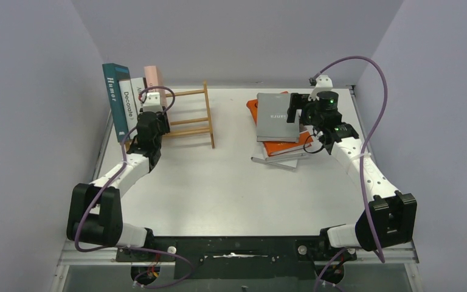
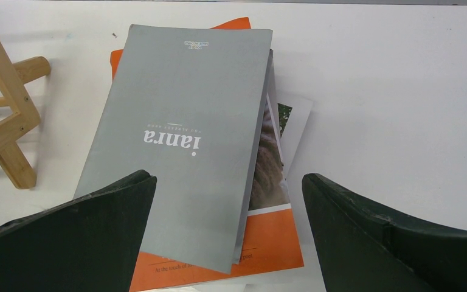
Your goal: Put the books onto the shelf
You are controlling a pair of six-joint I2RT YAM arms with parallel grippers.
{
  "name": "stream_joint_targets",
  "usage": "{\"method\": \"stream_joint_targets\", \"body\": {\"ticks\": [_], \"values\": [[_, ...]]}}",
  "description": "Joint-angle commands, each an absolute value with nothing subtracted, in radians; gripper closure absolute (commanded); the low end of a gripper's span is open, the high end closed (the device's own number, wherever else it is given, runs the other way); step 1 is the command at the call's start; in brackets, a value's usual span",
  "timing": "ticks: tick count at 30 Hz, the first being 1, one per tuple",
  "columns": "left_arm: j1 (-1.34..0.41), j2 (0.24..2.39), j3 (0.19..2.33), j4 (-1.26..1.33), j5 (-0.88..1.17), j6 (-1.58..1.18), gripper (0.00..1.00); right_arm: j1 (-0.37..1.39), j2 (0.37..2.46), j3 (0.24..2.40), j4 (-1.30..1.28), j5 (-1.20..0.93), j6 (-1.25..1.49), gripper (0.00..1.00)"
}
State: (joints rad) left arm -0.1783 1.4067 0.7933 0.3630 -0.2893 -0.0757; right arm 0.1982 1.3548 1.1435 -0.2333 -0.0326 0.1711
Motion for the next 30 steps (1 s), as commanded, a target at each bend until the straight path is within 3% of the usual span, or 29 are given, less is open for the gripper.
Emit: {"method": "stream_joint_targets", "body": {"ticks": [1, 6, 14, 15, 30], "values": [[-0.162, 1.392, 0.798, 0.483, -0.328, -0.061, 1.0, 0.204, 1.339, 1.148, -0.188, -0.034, 0.179, 0.02], [-0.162, 1.405, 0.789, 0.48, -0.319, -0.083, 0.98, 0.204, 1.344, 1.157, -0.191, -0.039, 0.175, 0.02], [-0.163, 1.381, 0.787, 0.476, -0.347, -0.093, 0.45, 0.204, 1.353, 1.155, -0.19, -0.047, 0.174, 0.02], [-0.164, 1.375, 0.789, 0.474, -0.352, -0.092, 0.43, 0.204, 1.352, 1.155, -0.189, -0.048, 0.174, 0.02], [-0.22, 1.231, 0.938, 0.366, -0.398, -0.047, 0.41, 0.203, 1.345, 1.151, -0.189, -0.045, 0.176, 0.02]]}}
